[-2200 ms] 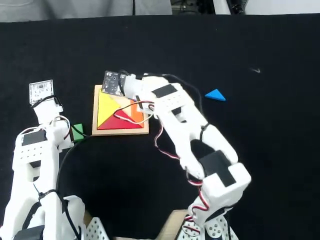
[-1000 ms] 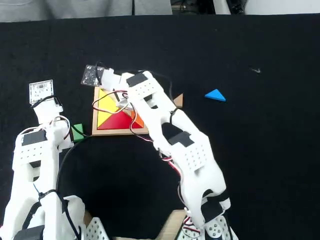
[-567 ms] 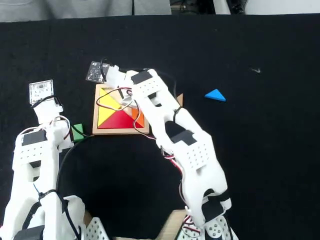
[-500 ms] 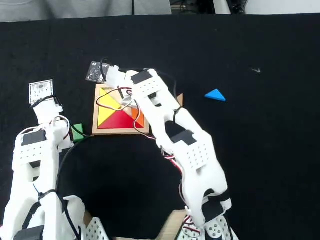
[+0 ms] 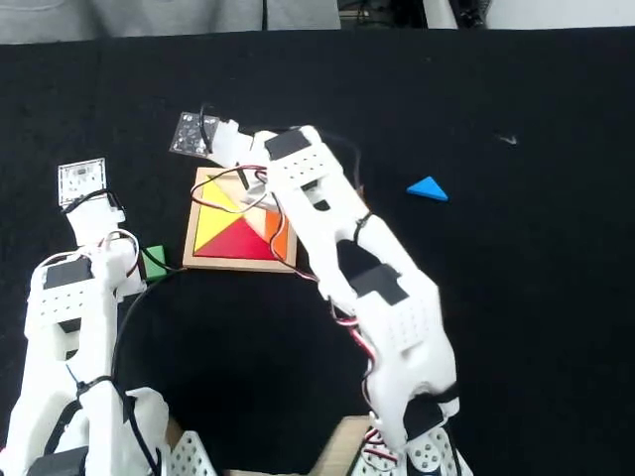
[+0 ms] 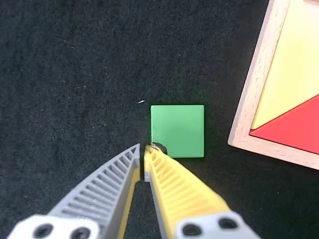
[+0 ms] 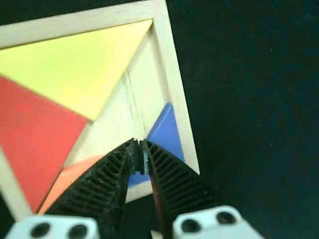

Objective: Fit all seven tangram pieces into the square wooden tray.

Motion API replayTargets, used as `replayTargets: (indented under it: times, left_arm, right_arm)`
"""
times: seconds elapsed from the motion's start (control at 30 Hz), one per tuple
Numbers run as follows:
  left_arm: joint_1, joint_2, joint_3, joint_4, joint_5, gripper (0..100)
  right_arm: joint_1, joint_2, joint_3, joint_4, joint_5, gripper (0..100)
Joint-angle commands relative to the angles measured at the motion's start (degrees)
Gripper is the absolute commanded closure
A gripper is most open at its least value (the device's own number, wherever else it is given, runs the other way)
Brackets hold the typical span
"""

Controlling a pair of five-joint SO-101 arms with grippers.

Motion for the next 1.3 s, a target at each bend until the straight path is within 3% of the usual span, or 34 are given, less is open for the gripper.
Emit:
replayTargets:
  times: [0.0, 0.1, 0.2, 0.3, 0.47, 0.7, 0.8, 1.03, 1.27]
  left_arm:
    - [-0.57, -1.41, -0.22, -0.79, 0.53, 97]
    - [-0.57, -1.41, -0.22, -0.79, 0.35, 97]
    - [-0.57, -1.14, -0.22, -0.79, 0.26, 97]
    - [-0.57, -1.14, -0.13, -0.79, 0.26, 97]
    - [-0.57, -1.14, -0.04, -0.79, 0.26, 97]
    - [-0.57, -1.49, 1.01, -0.88, 0.26, 97]
    - [-0.57, -1.23, 1.01, -0.88, 0.26, 97]
    - [-0.57, -1.32, 2.59, -4.13, 0.26, 97]
    - [-0.57, -1.67, 4.26, -6.68, 0.26, 97]
  right_arm:
    - [1.23, -11.65, 1.10, 3.52, -0.18, 98.8]
    - [1.32, -20.35, 5.32, 8.18, 0.70, 98.8]
    - [3.60, -28.70, 13.05, 13.19, 9.49, 98.8]
    - [8.53, -34.24, 22.55, 11.52, 15.91, 98.7]
    - [15.12, -34.68, 37.05, -8.35, 17.23, 98.6]
    - [17.23, -29.58, 54.81, -47.74, 17.23, 98.7]
    - [18.55, -25.27, 56.66, -57.67, 17.23, 98.7]
    - [21.98, -12.97, 41.89, -49.67, 17.32, 98.8]
    - [22.77, -7.34, 30.90, -32.44, 17.58, 98.8]
